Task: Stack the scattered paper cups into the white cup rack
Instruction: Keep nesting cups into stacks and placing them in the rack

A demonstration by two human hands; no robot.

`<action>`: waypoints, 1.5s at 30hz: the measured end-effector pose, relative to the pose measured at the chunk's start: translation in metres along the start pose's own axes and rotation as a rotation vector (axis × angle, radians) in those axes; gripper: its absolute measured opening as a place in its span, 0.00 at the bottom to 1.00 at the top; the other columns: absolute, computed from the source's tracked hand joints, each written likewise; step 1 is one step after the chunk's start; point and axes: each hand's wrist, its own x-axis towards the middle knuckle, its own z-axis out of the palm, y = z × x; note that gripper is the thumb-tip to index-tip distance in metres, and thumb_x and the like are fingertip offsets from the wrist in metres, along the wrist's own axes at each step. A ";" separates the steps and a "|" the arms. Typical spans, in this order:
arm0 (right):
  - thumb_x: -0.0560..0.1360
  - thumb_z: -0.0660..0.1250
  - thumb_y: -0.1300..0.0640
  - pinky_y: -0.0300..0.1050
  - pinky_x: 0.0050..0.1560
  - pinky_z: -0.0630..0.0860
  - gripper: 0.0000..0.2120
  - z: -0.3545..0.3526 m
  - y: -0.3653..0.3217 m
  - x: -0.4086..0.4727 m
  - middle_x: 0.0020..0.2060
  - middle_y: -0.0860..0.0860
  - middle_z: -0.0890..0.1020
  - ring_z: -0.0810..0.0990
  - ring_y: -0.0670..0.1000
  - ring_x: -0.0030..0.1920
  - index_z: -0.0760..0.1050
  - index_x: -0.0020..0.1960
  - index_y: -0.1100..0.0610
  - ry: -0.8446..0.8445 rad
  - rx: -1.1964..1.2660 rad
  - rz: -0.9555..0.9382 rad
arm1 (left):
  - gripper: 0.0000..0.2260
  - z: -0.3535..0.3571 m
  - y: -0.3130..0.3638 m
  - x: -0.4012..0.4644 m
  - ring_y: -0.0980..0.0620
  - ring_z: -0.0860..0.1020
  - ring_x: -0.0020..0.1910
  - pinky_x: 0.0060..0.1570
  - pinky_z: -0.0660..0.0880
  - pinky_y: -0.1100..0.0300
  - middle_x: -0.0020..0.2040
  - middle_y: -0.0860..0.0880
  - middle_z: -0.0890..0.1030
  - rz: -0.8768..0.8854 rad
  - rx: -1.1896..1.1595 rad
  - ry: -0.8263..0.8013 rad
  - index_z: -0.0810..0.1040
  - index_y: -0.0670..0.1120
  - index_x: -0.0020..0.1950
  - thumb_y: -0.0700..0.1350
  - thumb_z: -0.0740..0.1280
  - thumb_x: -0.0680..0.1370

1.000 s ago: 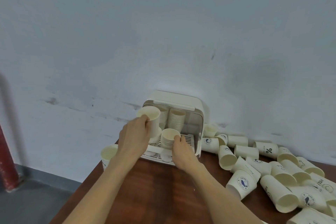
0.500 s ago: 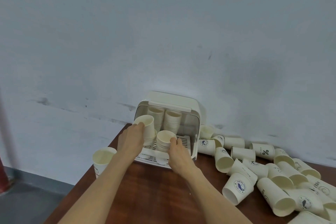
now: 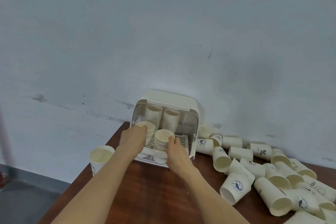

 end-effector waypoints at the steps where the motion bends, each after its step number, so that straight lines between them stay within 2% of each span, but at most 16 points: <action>1: 0.73 0.61 0.69 0.47 0.48 0.69 0.25 0.000 0.000 0.000 0.61 0.61 0.70 0.74 0.60 0.56 0.59 0.69 0.65 0.003 0.002 0.001 | 0.14 0.001 0.001 -0.001 0.42 0.79 0.54 0.42 0.67 0.56 0.59 0.44 0.78 0.000 0.005 -0.012 0.73 0.46 0.61 0.37 0.62 0.76; 4: 0.74 0.61 0.68 0.47 0.49 0.70 0.25 0.001 0.001 0.001 0.61 0.61 0.70 0.74 0.60 0.56 0.59 0.69 0.65 0.013 -0.006 -0.002 | 0.13 0.008 0.002 -0.006 0.44 0.78 0.55 0.43 0.69 0.55 0.57 0.44 0.78 0.006 0.005 -0.034 0.72 0.46 0.62 0.39 0.61 0.78; 8: 0.73 0.62 0.69 0.48 0.51 0.71 0.27 0.002 0.000 0.000 0.61 0.61 0.69 0.74 0.59 0.56 0.58 0.70 0.65 0.007 -0.010 0.003 | 0.18 0.011 0.004 -0.014 0.42 0.78 0.54 0.47 0.73 0.52 0.58 0.44 0.76 -0.013 -0.075 -0.016 0.67 0.46 0.67 0.38 0.58 0.77; 11: 0.72 0.62 0.70 0.47 0.51 0.71 0.28 0.002 0.000 0.000 0.61 0.61 0.69 0.74 0.60 0.56 0.58 0.70 0.65 -0.002 -0.009 0.008 | 0.23 0.006 0.008 -0.023 0.42 0.77 0.54 0.41 0.69 0.52 0.60 0.46 0.76 -0.031 -0.152 0.062 0.61 0.47 0.71 0.39 0.58 0.77; 14: 0.72 0.61 0.70 0.48 0.52 0.71 0.31 0.001 0.000 0.000 0.62 0.62 0.69 0.74 0.61 0.56 0.55 0.72 0.64 -0.011 0.007 0.012 | 0.20 -0.004 0.011 -0.038 0.42 0.77 0.54 0.40 0.66 0.53 0.60 0.47 0.75 -0.015 -0.187 0.121 0.63 0.47 0.70 0.40 0.57 0.78; 16: 0.72 0.62 0.70 0.50 0.55 0.71 0.35 -0.001 -0.001 -0.002 0.62 0.63 0.68 0.73 0.62 0.57 0.50 0.74 0.62 -0.025 0.078 0.015 | 0.18 -0.012 0.013 -0.050 0.41 0.76 0.55 0.41 0.66 0.53 0.60 0.47 0.75 0.002 -0.205 0.128 0.64 0.47 0.70 0.42 0.56 0.79; 19: 0.72 0.62 0.69 0.50 0.60 0.70 0.44 -0.010 -0.003 -0.007 0.65 0.65 0.65 0.72 0.62 0.60 0.36 0.77 0.60 -0.075 0.187 0.033 | 0.17 -0.025 0.015 -0.067 0.40 0.76 0.54 0.43 0.69 0.52 0.60 0.47 0.75 0.012 -0.222 0.133 0.65 0.48 0.69 0.44 0.54 0.81; 22: 0.72 0.60 0.69 0.50 0.60 0.70 0.46 -0.019 -0.010 -0.020 0.67 0.64 0.66 0.72 0.61 0.61 0.30 0.77 0.57 -0.069 0.276 0.052 | 0.16 -0.034 0.017 -0.083 0.39 0.76 0.53 0.44 0.70 0.50 0.60 0.47 0.75 0.020 -0.239 0.135 0.66 0.48 0.68 0.44 0.54 0.80; 25: 0.72 0.57 0.68 0.53 0.56 0.72 0.44 -0.022 -0.013 -0.040 0.61 0.63 0.73 0.74 0.61 0.56 0.33 0.77 0.54 -0.033 0.317 0.047 | 0.16 -0.039 0.021 -0.098 0.39 0.76 0.54 0.46 0.72 0.49 0.60 0.47 0.76 0.042 -0.276 0.125 0.66 0.49 0.67 0.44 0.55 0.80; 27: 0.72 0.57 0.67 0.53 0.56 0.72 0.42 -0.028 -0.014 -0.056 0.60 0.62 0.75 0.75 0.61 0.56 0.36 0.78 0.54 -0.040 0.310 0.064 | 0.16 -0.042 0.025 -0.107 0.40 0.76 0.55 0.48 0.73 0.48 0.61 0.48 0.76 0.051 -0.302 0.124 0.66 0.49 0.68 0.45 0.55 0.80; 30: 0.75 0.57 0.66 0.50 0.58 0.70 0.38 -0.040 -0.009 -0.077 0.63 0.61 0.73 0.73 0.60 0.61 0.41 0.78 0.56 -0.052 0.281 0.085 | 0.17 -0.045 0.036 -0.120 0.42 0.76 0.56 0.47 0.72 0.49 0.60 0.49 0.76 0.088 -0.335 0.137 0.65 0.50 0.69 0.46 0.55 0.80; 33: 0.76 0.56 0.63 0.52 0.62 0.68 0.33 -0.049 0.003 -0.093 0.69 0.61 0.68 0.70 0.62 0.65 0.46 0.78 0.58 -0.067 0.231 0.108 | 0.16 -0.047 0.051 -0.129 0.43 0.77 0.56 0.49 0.74 0.48 0.60 0.48 0.77 0.125 -0.372 0.147 0.66 0.50 0.68 0.47 0.56 0.80; 36: 0.75 0.56 0.61 0.54 0.64 0.69 0.33 -0.059 0.020 -0.108 0.68 0.58 0.70 0.71 0.61 0.66 0.48 0.78 0.56 -0.047 0.259 0.137 | 0.17 -0.045 0.069 -0.133 0.44 0.77 0.57 0.51 0.73 0.49 0.60 0.48 0.77 0.151 -0.393 0.138 0.67 0.50 0.69 0.47 0.56 0.80; 41: 0.75 0.56 0.63 0.51 0.55 0.72 0.29 -0.078 0.055 -0.128 0.54 0.59 0.79 0.75 0.58 0.56 0.53 0.75 0.59 0.027 0.237 0.175 | 0.15 -0.038 0.104 -0.135 0.44 0.76 0.58 0.53 0.73 0.49 0.60 0.48 0.78 0.208 -0.424 0.097 0.70 0.50 0.67 0.47 0.57 0.80; 43: 0.75 0.56 0.63 0.49 0.48 0.72 0.28 -0.083 0.070 -0.135 0.53 0.60 0.78 0.76 0.58 0.51 0.55 0.75 0.59 0.051 0.216 0.208 | 0.15 -0.036 0.121 -0.134 0.45 0.75 0.59 0.55 0.73 0.50 0.61 0.48 0.78 0.252 -0.425 0.074 0.71 0.49 0.66 0.47 0.56 0.80; 45: 0.75 0.55 0.63 0.48 0.46 0.71 0.26 -0.090 0.085 -0.142 0.56 0.62 0.76 0.77 0.60 0.51 0.57 0.73 0.58 0.082 0.208 0.241 | 0.16 -0.033 0.139 -0.133 0.46 0.75 0.61 0.56 0.72 0.50 0.62 0.48 0.77 0.301 -0.402 0.048 0.69 0.49 0.68 0.48 0.56 0.81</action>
